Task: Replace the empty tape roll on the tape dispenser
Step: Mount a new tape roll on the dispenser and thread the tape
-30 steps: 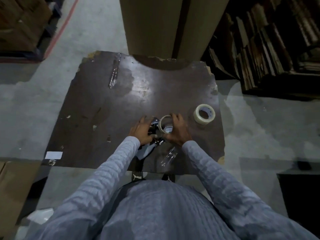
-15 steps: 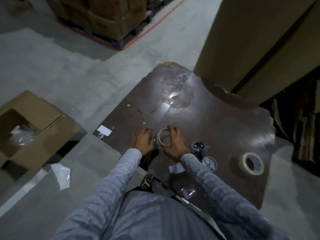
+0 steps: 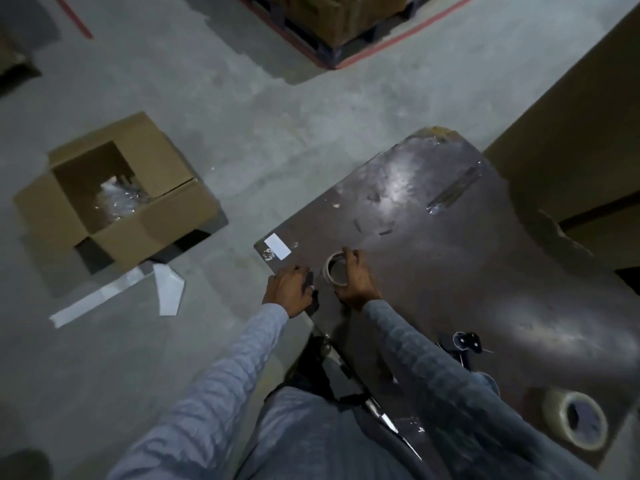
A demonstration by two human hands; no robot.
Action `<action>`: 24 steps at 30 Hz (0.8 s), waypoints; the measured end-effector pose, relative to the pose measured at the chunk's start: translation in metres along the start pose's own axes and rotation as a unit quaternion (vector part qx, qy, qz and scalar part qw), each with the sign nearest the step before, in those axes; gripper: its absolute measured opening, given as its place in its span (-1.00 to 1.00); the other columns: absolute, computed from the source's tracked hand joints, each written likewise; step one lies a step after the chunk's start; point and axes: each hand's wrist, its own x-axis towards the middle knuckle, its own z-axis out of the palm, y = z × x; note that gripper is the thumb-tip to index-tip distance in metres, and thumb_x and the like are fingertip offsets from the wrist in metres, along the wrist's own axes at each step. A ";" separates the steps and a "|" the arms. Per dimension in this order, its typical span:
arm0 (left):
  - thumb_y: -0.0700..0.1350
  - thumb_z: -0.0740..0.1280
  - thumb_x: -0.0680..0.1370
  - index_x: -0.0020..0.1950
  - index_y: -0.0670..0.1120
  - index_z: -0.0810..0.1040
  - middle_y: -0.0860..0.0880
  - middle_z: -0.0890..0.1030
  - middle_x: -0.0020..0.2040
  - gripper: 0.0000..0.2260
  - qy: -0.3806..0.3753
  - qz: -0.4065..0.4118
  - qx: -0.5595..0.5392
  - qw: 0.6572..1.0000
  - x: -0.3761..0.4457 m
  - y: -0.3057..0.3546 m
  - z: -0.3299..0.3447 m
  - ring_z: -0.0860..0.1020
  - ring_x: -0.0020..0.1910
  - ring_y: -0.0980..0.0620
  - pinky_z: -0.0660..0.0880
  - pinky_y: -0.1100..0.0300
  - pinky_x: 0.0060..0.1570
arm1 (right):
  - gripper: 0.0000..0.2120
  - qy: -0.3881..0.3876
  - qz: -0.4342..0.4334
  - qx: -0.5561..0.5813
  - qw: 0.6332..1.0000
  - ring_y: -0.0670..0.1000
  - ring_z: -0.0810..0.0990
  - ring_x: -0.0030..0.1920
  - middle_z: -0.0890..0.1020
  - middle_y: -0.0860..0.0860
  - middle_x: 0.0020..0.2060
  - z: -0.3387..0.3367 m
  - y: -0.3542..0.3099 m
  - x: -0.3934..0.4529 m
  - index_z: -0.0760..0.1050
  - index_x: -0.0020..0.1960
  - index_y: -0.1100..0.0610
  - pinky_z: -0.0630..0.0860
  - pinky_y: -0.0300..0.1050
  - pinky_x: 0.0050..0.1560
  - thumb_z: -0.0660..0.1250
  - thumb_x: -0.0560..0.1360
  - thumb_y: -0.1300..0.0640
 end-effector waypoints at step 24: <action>0.00 0.20 0.51 0.36 -0.03 0.46 -0.11 0.49 0.35 -0.58 -0.047 0.306 0.216 0.926 -0.052 0.240 0.094 0.43 0.34 -0.17 0.38 -0.04 0.26 | -0.53 0.265 0.099 0.093 0.955 0.30 0.58 0.12 0.58 0.26 0.16 -0.014 0.200 -0.188 0.55 0.27 0.30 0.53 0.08 0.15 0.42 0.36 0.30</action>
